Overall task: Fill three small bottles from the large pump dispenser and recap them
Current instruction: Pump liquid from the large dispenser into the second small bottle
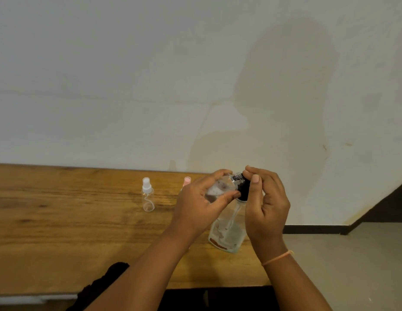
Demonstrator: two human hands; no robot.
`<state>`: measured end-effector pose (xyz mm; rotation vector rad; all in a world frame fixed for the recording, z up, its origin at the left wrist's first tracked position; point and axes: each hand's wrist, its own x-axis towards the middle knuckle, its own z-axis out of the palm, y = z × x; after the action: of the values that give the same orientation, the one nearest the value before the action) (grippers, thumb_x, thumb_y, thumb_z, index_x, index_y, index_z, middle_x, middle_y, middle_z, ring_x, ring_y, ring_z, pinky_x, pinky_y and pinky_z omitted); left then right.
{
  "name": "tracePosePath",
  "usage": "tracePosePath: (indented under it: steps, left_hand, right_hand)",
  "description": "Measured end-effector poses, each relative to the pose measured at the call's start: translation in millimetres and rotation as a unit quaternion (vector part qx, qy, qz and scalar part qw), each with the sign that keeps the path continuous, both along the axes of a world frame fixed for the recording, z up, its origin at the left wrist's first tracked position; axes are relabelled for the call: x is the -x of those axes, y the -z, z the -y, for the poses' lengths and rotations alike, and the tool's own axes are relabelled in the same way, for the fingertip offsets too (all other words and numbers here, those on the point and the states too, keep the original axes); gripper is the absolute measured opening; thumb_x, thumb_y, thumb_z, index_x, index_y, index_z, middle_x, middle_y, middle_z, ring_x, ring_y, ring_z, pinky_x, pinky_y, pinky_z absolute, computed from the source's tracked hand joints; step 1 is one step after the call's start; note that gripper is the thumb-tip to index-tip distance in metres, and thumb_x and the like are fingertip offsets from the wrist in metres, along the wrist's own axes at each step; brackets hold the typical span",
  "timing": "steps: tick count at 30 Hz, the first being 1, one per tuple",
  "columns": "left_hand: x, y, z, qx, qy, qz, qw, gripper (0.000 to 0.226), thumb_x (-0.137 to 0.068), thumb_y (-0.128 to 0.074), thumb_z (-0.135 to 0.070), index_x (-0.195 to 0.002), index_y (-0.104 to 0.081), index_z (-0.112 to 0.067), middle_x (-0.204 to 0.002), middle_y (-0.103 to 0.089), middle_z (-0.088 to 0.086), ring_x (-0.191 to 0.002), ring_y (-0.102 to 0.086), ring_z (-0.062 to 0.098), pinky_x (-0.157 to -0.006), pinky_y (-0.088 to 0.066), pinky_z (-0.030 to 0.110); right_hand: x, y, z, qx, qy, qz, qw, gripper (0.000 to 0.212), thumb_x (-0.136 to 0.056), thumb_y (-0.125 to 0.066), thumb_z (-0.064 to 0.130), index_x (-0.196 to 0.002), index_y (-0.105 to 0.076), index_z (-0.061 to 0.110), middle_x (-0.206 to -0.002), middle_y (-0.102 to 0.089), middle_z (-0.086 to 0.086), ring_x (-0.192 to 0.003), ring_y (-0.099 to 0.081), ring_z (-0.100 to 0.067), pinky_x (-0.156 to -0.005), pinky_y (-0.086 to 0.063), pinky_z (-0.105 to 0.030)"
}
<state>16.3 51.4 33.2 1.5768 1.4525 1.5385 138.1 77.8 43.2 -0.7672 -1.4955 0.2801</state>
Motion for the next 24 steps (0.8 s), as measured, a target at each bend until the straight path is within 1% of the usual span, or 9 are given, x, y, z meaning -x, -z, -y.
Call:
tracePosePath:
  steps: [3, 5, 7, 9, 12, 16, 20, 22, 24]
  left_hand:
    - [-0.7, 4.0, -2.8, 0.022, 0.011, 0.010, 1.000, 0.049, -0.067, -0.063, -0.071, -0.113, -0.056, -0.056, -0.106, -0.068, -0.021, -0.100, -0.064, 0.003, -0.102, -0.039, 0.057]
    - [-1.2, 5.5, -1.1, 0.033, 0.018, 0.022, 0.999, 0.054, -0.067, -0.066, -0.066, -0.117, -0.060, -0.046, -0.108, -0.069, -0.014, -0.102, -0.064, 0.004, -0.096, -0.048, 0.048]
    - [-1.0, 4.3, 0.7, 0.037, 0.019, 0.032, 0.999, 0.056, -0.068, -0.066, -0.063, -0.119, -0.061, -0.039, -0.109, -0.069, -0.012, -0.101, -0.064, 0.004, -0.090, -0.053, 0.041]
    - [-0.8, 2.9, 0.7, 0.031, 0.018, 0.032, 0.999, 0.057, -0.068, -0.066, -0.063, -0.119, -0.061, -0.040, -0.108, -0.069, -0.013, -0.100, -0.064, 0.004, -0.093, -0.051, 0.044]
    - [-0.8, -0.1, 0.4, 0.021, 0.011, 0.018, 1.000, 0.052, -0.068, -0.066, -0.066, -0.116, -0.058, -0.048, -0.106, -0.069, -0.018, -0.101, -0.064, 0.005, -0.101, -0.040, 0.056]
    - [2.8, -3.1, -1.2, 0.022, 0.010, 0.014, 1.000, 0.046, -0.067, -0.067, -0.064, -0.112, -0.058, -0.054, -0.105, -0.068, -0.022, -0.100, -0.064, 0.003, -0.102, -0.040, 0.054]
    - [-0.1, 4.7, -2.1, 0.039, 0.021, 0.016, 0.999, 0.056, -0.068, -0.066, -0.065, -0.119, -0.060, -0.041, -0.108, -0.069, -0.014, -0.103, -0.064, 0.007, -0.098, -0.045, 0.052]
    - [-0.9, 4.2, -0.5, 0.040, 0.017, 0.025, 0.999, 0.058, -0.068, -0.066, -0.065, -0.119, -0.061, -0.039, -0.110, -0.069, -0.012, -0.103, -0.064, 0.008, -0.095, -0.049, 0.049]
    - [0.4, 1.6, -0.4, 0.030, 0.013, 0.027, 0.999, 0.056, -0.067, -0.067, -0.064, -0.118, -0.060, -0.042, -0.108, -0.069, -0.013, -0.102, -0.065, 0.007, -0.095, -0.050, 0.048]
  right_hand:
    - [-3.2, 8.6, -5.9, -0.009, 0.004, 0.029, 1.000, 0.024, -0.095, -0.040, 0.014, -0.100, -0.063, 0.012, -0.097, -0.059, 0.001, -0.096, -0.057, 0.000, -0.085, -0.046, -0.014]
    - [-5.6, 12.7, -7.4, -0.011, 0.007, 0.045, 0.999, 0.024, -0.095, -0.040, 0.014, -0.102, -0.062, 0.012, -0.098, -0.059, 0.000, -0.096, -0.057, -0.003, -0.085, -0.047, -0.016]
    - [-5.7, 12.8, -6.4, -0.015, 0.007, 0.048, 0.999, 0.024, -0.095, -0.040, 0.013, -0.102, -0.062, 0.012, -0.098, -0.058, 0.000, -0.095, -0.057, -0.006, -0.085, -0.047, -0.016]
    - [-2.7, 8.9, -4.1, -0.016, 0.012, 0.039, 0.999, 0.024, -0.095, -0.040, 0.013, -0.101, -0.063, 0.011, -0.096, -0.058, 0.000, -0.094, -0.058, -0.007, -0.084, -0.047, -0.015]
    - [-0.3, 0.5, -1.0, -0.023, 0.025, 0.025, 0.999, 0.028, -0.094, -0.040, 0.013, -0.094, -0.067, 0.005, -0.093, -0.059, 0.000, -0.091, -0.058, -0.006, -0.083, -0.044, -0.010]
    - [0.4, -0.5, -5.8, -0.026, 0.012, 0.020, 0.999, 0.029, -0.093, -0.039, 0.012, -0.090, -0.067, 0.003, -0.091, -0.058, 0.000, -0.089, -0.057, -0.007, -0.081, -0.045, -0.012]
    - [-3.2, 11.6, -9.3, -0.016, 0.005, 0.032, 0.999, 0.029, -0.094, -0.038, 0.012, -0.094, -0.066, 0.004, -0.094, -0.058, -0.002, -0.091, -0.058, -0.011, -0.081, -0.049, -0.021]
    - [-3.1, 11.1, -8.4, -0.011, 0.002, 0.029, 1.000, 0.028, -0.094, -0.038, 0.013, -0.095, -0.065, 0.007, -0.094, -0.057, 0.001, -0.091, -0.058, -0.010, -0.081, -0.048, -0.020]
    - [0.1, 5.9, -5.9, -0.001, 0.001, 0.009, 1.000, 0.025, -0.094, -0.038, 0.015, -0.094, -0.063, 0.013, -0.093, -0.057, 0.005, -0.092, -0.057, -0.004, -0.082, -0.047, -0.016]
